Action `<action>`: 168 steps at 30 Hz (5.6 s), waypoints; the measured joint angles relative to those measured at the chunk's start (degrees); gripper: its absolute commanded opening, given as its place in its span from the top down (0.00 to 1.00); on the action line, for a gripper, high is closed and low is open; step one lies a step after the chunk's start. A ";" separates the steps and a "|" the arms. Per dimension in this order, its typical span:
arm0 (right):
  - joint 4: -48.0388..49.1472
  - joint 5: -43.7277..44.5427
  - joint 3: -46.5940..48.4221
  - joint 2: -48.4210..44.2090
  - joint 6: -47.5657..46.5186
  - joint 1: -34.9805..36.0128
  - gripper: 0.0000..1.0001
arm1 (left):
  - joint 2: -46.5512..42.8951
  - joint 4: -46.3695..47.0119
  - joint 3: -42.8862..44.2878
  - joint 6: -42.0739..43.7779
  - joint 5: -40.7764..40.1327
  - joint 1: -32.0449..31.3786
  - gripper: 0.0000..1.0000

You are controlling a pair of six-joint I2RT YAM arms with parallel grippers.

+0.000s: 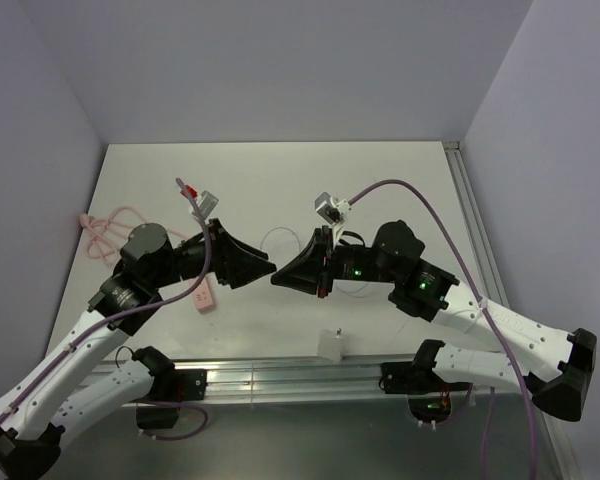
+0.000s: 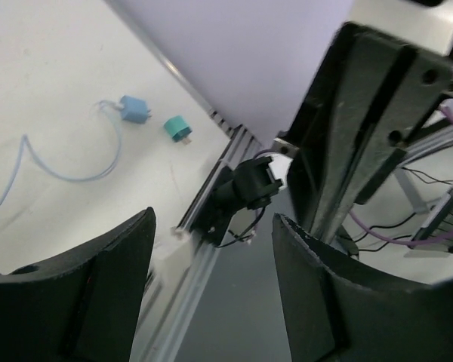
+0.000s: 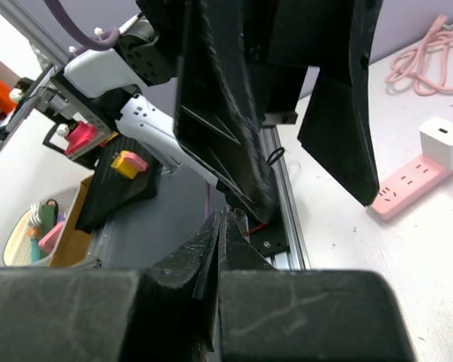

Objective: Insert the plug

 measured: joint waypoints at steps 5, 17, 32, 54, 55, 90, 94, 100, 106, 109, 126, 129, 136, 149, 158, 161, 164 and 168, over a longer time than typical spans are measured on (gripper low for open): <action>-7.65 6.25 0.68 0.20 -0.98 -1.05 1.00 | -0.31 -6.10 -0.61 0.59 -6.97 0.00 0.35; -36.41 30.36 -4.83 4.92 9.62 -11.76 0.22 | 11.45 -16.02 -1.27 -2.73 -15.56 0.00 0.34; -60.67 36.70 -19.63 -14.99 39.01 -11.87 0.07 | 11.47 -11.28 -2.78 -3.76 -9.38 -0.02 0.32; -72.70 39.87 -10.36 2.67 68.52 6.60 0.10 | 8.31 -10.47 -5.77 -2.45 -5.97 -0.02 0.30; -72.65 39.87 -10.54 2.67 69.26 6.84 0.10 | 8.15 -10.56 -5.77 -2.43 -5.97 -0.02 0.29; -62.01 44.11 -17.00 13.09 67.73 7.65 1.00 | 3.93 -15.04 -5.84 -2.01 -6.67 0.00 0.30; -59.32 46.97 -14.49 12.35 59.93 7.63 1.00 | 3.52 -16.81 -5.84 -1.86 -7.63 -0.02 0.31; -46.31 44.85 -10.51 5.97 35.19 7.19 1.00 | 2.80 -21.73 -2.75 0.90 -10.34 0.00 0.32; -34.40 18.23 -0.37 4.63 10.78 -2.03 1.00 | -2.49 -22.86 4.09 7.34 -10.64 0.00 0.27; -29.18 2.36 0.94 4.66 5.53 -6.38 1.00 | -7.21 -19.58 4.70 10.21 -7.65 0.00 0.23; -4.94 -38.47 1.31 7.63 13.11 -1.49 1.00 | -8.46 -0.74 3.72 28.98 18.08 -0.11 0.01; -2.47 -39.58 1.38 9.22 16.04 -1.36 1.00 | -6.73 0.74 3.72 30.71 22.53 -0.11 0.02; -3.41 -39.74 4.00 14.86 20.06 -1.27 1.00 | -1.92 -1.88 6.62 35.65 30.14 -0.11 0.10; -5.38 -37.03 4.02 17.88 28.79 -3.26 1.00 | 8.37 -31.93 22.93 58.75 31.41 -0.11 0.29; -6.19 -37.24 4.07 17.88 31.21 -5.51 1.00 | 8.04 -35.39 20.26 60.48 31.80 -0.11 0.25; -6.91 -37.46 4.50 17.88 31.39 -5.66 1.00 | 8.13 -35.32 19.21 60.50 32.09 -0.11 0.20; -8.31 -37.59 5.44 17.88 31.10 -5.66 1.00 | 8.13 -35.15 18.69 60.50 32.26 -0.11 0.17; -10.03 -37.92 6.40 17.88 30.18 -5.60 1.00 | 8.09 -34.29 18.25 60.46 32.63 -0.13 0.18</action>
